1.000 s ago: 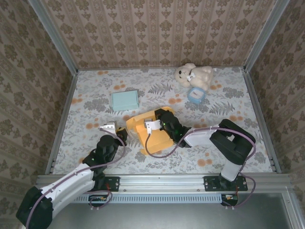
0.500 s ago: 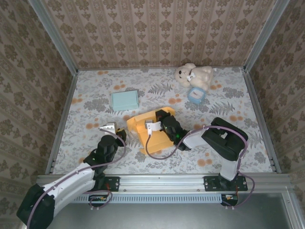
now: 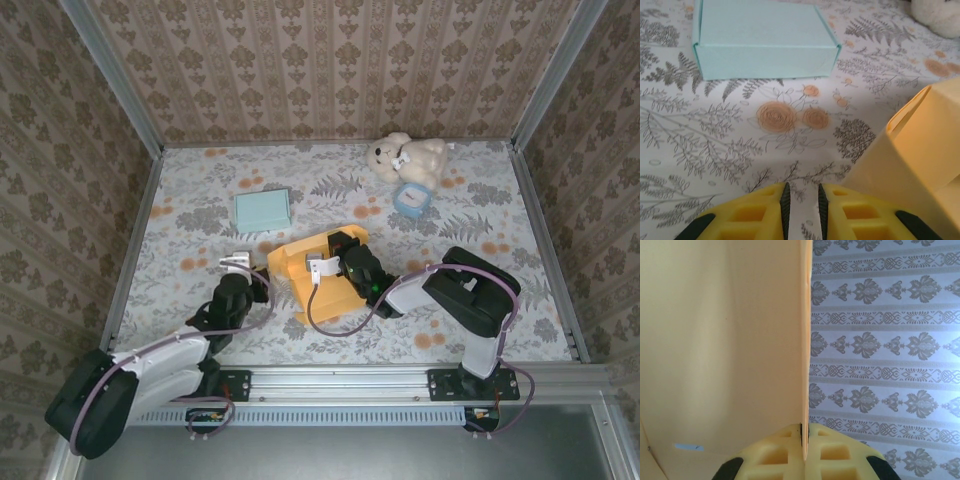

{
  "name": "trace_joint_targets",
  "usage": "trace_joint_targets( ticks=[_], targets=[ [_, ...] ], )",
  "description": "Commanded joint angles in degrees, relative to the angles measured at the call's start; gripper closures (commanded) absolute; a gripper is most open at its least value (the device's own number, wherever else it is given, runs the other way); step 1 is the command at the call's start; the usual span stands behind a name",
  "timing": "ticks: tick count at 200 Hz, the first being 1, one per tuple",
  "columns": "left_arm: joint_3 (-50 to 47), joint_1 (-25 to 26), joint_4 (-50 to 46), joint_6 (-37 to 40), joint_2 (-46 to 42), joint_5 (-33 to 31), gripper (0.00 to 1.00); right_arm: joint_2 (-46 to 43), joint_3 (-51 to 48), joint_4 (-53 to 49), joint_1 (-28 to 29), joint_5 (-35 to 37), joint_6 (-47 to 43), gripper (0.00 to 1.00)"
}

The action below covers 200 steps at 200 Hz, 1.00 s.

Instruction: Fold the paper box

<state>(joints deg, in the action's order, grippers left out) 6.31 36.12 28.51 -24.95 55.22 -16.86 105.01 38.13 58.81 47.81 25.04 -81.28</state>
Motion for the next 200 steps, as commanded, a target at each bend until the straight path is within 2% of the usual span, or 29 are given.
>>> trace_joint_targets(
  ticks=[1, 63, 200],
  targets=[
    [1.6, -1.2, 4.5, 2.4, 1.8, 1.5, 0.74, 0.4, -1.7, -3.7, 0.2, -1.2, 0.7, 1.0],
    [1.7, -1.9, 14.0, 4.6, 10.7, 8.0, 0.74, 0.4, -1.3, -4.8, 0.3, -2.1, 1.9, 1.0],
    [0.2, -1.6, 20.3, 5.7, 13.5, 15.7, 0.73, 1.2, -1.0, -5.5, -0.3, -2.3, 2.9, 1.0]
  ],
)
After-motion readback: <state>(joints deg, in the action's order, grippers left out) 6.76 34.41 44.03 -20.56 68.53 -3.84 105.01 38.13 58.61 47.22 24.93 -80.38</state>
